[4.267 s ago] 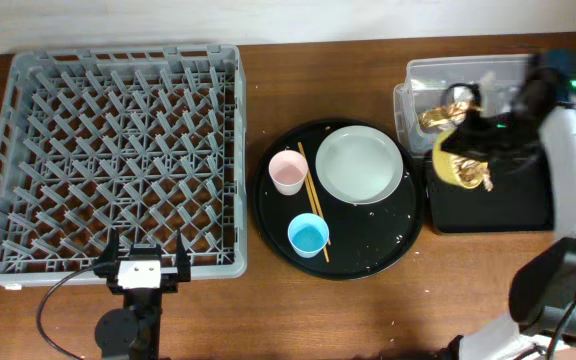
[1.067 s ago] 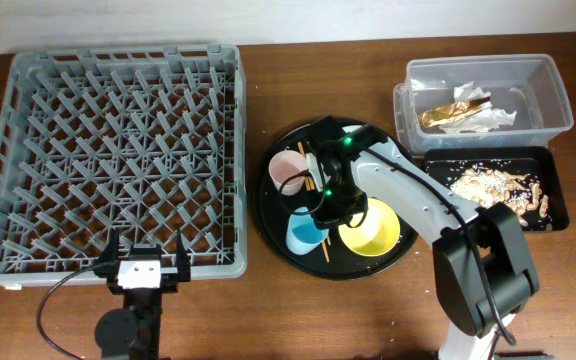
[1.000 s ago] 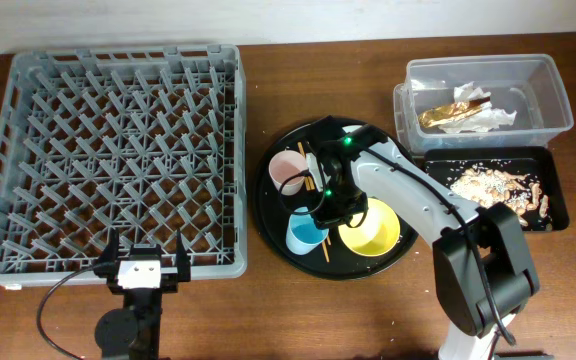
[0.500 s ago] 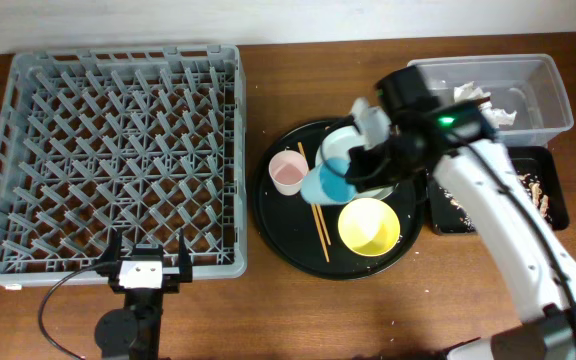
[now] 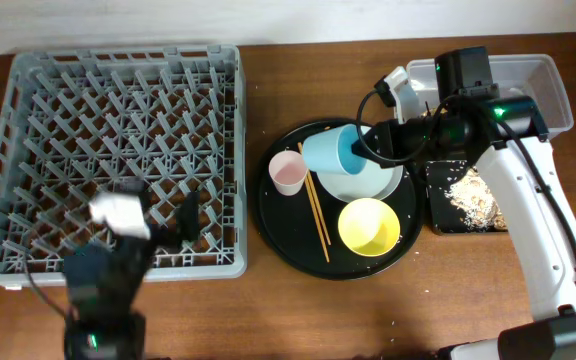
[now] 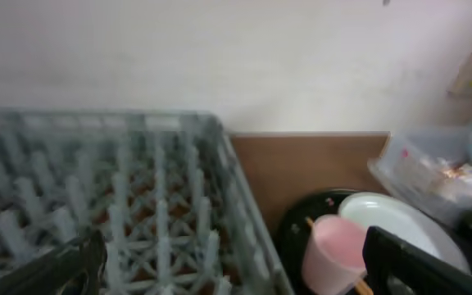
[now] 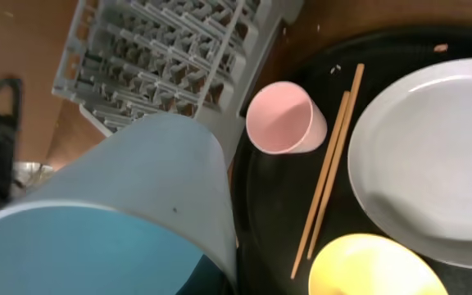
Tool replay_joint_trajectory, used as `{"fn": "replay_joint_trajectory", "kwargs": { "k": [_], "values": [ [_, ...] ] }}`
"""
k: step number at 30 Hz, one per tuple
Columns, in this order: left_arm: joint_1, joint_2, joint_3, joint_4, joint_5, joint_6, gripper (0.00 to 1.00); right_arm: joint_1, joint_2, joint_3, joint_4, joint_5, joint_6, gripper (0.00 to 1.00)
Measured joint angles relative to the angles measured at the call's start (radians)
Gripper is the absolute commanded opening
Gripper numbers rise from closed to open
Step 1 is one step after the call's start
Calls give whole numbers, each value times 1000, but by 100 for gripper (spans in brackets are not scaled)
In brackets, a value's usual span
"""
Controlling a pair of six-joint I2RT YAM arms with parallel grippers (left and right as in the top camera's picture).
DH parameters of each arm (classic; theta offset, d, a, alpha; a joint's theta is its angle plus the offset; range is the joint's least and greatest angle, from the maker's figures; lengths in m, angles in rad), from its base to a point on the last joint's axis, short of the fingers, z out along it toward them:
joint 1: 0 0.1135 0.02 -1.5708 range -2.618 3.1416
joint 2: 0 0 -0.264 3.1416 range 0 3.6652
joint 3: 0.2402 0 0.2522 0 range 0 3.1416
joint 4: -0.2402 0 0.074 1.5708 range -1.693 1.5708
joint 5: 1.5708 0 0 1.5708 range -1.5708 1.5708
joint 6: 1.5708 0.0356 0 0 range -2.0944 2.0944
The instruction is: Sort waste into correct bins and load items into the dishwasher rack
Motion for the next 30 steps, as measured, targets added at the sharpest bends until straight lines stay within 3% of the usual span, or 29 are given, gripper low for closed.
{"fn": "replay_joint_trajectory", "kwargs": {
  "k": [6, 8, 10, 14, 18, 21, 26, 30],
  "values": [
    [3, 623, 620, -426, 235, -8, 99, 0, 1, 0, 2, -4, 0, 4],
    [3, 785, 747, -420, 396, -8, 99, 0, 1, 0, 10, -5, 0, 4],
    [3, 857, 764, -326, 523, -31, 99, 0, 1, 0, 26, -5, 0, 4],
    [2, 921, 767, -214, 702, -235, 99, 0, 1, 0, 112, -60, 6, 4],
    [-29, 923, 768, -93, 908, -352, 99, 0, 40, 0, 203, -135, 53, 4],
    [-49, 923, 768, -100, 991, -445, 99, 0, 103, 0, 282, -226, 77, 4],
    [-105, 923, 774, -298, 937, -537, 99, 2, 161, 0, 404, -362, 118, 4],
    [-181, 924, 774, -314, 805, -623, 99, 33, 169, 0, 477, -389, 156, 4]
  ]
}}
